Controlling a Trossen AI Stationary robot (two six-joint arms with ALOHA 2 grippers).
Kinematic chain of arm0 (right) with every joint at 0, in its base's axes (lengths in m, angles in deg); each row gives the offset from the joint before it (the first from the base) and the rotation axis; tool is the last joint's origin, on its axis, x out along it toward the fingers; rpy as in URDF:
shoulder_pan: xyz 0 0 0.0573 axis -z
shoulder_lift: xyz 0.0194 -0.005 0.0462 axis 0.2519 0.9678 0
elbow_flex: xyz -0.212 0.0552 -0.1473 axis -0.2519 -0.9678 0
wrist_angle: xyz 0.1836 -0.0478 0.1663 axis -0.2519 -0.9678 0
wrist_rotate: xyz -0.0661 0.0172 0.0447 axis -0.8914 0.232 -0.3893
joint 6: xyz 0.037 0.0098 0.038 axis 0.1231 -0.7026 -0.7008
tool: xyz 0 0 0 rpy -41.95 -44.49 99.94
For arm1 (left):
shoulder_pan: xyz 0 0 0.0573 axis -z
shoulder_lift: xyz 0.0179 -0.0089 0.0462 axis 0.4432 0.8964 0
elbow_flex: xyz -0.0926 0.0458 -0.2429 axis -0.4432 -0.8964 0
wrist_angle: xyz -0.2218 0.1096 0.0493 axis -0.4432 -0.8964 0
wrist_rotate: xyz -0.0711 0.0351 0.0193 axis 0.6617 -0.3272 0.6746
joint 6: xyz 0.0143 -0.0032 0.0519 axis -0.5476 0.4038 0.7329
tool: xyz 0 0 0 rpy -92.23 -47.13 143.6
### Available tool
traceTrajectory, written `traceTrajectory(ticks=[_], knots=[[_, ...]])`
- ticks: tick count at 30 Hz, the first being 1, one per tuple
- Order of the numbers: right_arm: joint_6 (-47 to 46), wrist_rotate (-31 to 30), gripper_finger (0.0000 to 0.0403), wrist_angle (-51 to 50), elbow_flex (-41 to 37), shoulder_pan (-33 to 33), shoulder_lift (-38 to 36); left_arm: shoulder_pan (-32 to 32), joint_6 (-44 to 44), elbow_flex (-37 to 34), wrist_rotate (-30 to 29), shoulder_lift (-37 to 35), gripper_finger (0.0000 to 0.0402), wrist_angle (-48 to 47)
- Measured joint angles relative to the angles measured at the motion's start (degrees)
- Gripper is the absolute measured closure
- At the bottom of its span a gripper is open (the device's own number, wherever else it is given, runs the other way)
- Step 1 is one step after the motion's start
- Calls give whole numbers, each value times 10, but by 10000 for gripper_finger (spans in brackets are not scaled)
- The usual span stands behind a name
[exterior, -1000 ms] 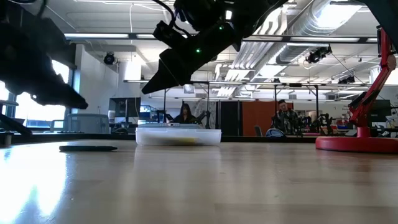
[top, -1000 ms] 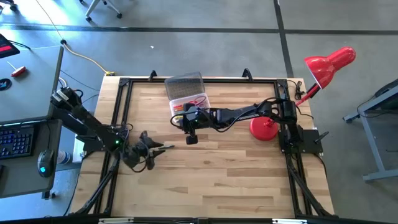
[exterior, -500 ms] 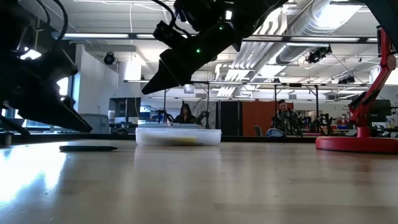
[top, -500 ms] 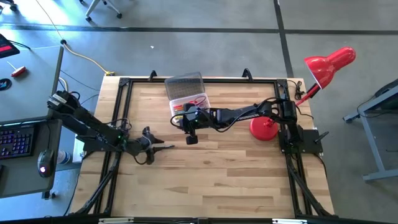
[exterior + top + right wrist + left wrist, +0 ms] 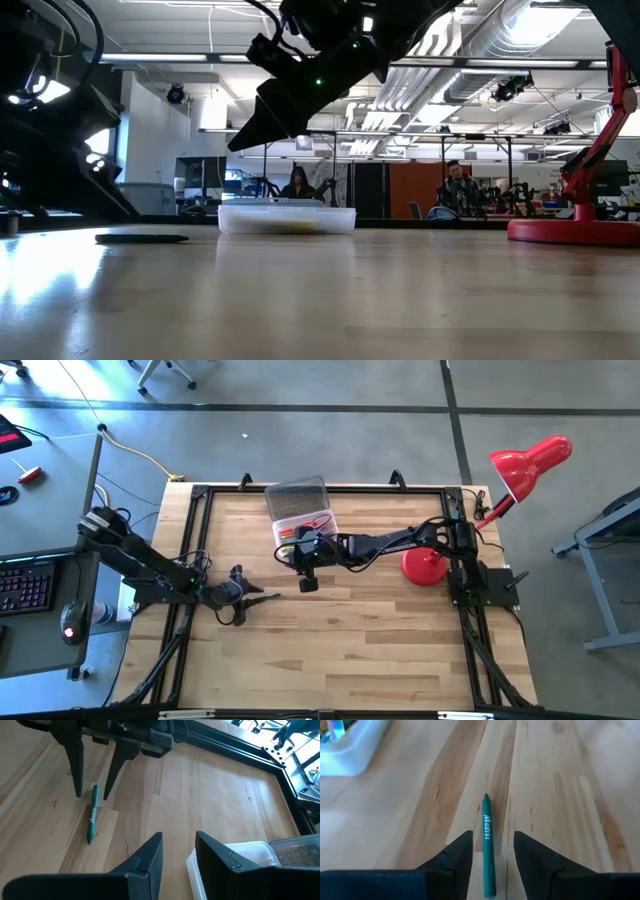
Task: Pick & place school supplies into a supply box
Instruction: Put the green crayon into the supplies box
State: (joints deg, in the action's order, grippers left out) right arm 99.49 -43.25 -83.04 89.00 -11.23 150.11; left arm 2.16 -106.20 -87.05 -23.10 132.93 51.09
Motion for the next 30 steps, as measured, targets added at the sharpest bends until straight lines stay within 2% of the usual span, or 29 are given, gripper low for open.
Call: traceTrajectory(ticks=[10,20,24,30], knots=[[-1,0,309,0,0,0,0,0,0,0,5,104,227,88],[-3,0,308,0,0,0,0,1,8,-2,-35,228,231,185],[-3,0,308,0,0,0,0,1,11,-3,-34,259,264,231],[-3,0,308,0,0,0,0,0,7,-2,-25,289,348,260]])
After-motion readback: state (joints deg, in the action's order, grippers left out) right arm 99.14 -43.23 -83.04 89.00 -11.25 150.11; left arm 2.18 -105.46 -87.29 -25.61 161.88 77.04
